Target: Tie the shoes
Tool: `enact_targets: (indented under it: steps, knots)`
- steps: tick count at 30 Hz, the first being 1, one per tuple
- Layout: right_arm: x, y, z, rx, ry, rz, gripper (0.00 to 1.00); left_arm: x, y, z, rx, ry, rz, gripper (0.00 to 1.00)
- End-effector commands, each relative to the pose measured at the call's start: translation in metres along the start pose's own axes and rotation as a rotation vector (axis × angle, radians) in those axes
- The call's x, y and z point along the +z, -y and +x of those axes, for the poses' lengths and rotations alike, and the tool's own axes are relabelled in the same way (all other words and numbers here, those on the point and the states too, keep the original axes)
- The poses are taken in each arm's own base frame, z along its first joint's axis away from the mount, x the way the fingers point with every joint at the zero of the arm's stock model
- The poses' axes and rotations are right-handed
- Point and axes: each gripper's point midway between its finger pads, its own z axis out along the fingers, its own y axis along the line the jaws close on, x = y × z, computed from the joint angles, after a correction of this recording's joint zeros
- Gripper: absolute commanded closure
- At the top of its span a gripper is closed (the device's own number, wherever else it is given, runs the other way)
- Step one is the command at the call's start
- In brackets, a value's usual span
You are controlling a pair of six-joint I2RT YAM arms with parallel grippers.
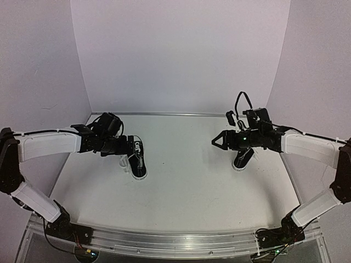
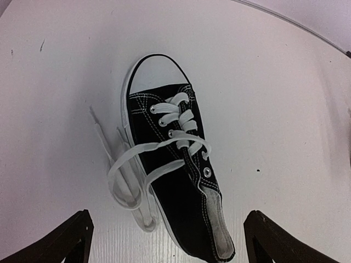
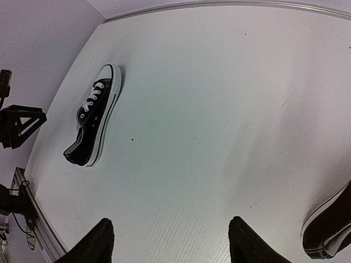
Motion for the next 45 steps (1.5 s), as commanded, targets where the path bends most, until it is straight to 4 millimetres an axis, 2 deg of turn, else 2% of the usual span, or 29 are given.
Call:
enact_targets:
  steps: [1, 5, 11, 15, 21, 23, 26, 27, 31, 35, 39, 45]
  knots:
    - [0.009, -0.01, 0.013, 0.014, -0.008, -0.031, 0.31, 0.003, 0.025, -0.023, 0.042, 0.016, 0.058, 0.04]
    - [0.016, -0.019, 0.03, 0.008, -0.037, -0.037, 0.28, 0.027, 0.032, -0.019, 0.061, -0.028, 0.041, 0.09]
    - [0.016, -0.023, 0.033, -0.006, -0.031, -0.025, 0.19, 0.062, 0.036, -0.001, 0.068, -0.118, 0.019, 0.21]
    - [0.017, -0.024, 0.033, -0.008, -0.033, -0.025, 0.18, 0.076, 0.036, 0.008, 0.062, -0.142, 0.017, 0.3]
    - [0.02, -0.023, 0.035, 0.003, -0.039, -0.026, 0.16, 0.083, 0.035, 0.015, 0.053, -0.158, 0.012, 0.57]
    - [0.02, -0.024, 0.034, 0.007, -0.037, -0.029, 0.16, 0.083, 0.034, 0.016, 0.055, -0.167, 0.006, 0.72]
    - [0.02, -0.025, 0.033, 0.008, -0.032, -0.032, 0.16, 0.08, 0.035, 0.013, 0.055, -0.163, 0.007, 0.96]
    - [0.02, -0.025, 0.032, 0.009, -0.032, -0.034, 0.16, 0.077, 0.035, 0.011, 0.053, -0.156, 0.011, 0.99]
    - [0.02, -0.027, 0.031, 0.015, -0.03, -0.045, 0.16, 0.059, 0.043, 0.001, 0.046, -0.125, 0.05, 1.0]
    - [0.019, -0.031, 0.028, 0.022, -0.022, -0.06, 0.16, 0.031, 0.06, -0.005, 0.053, -0.092, 0.113, 1.0]
    - [0.019, -0.033, 0.028, 0.027, -0.019, -0.072, 0.16, 0.012, 0.083, 0.004, 0.075, -0.093, 0.17, 1.0]
    - [0.018, -0.033, 0.033, 0.033, -0.026, -0.076, 0.17, 0.001, 0.12, 0.04, 0.092, -0.124, 0.247, 1.0]
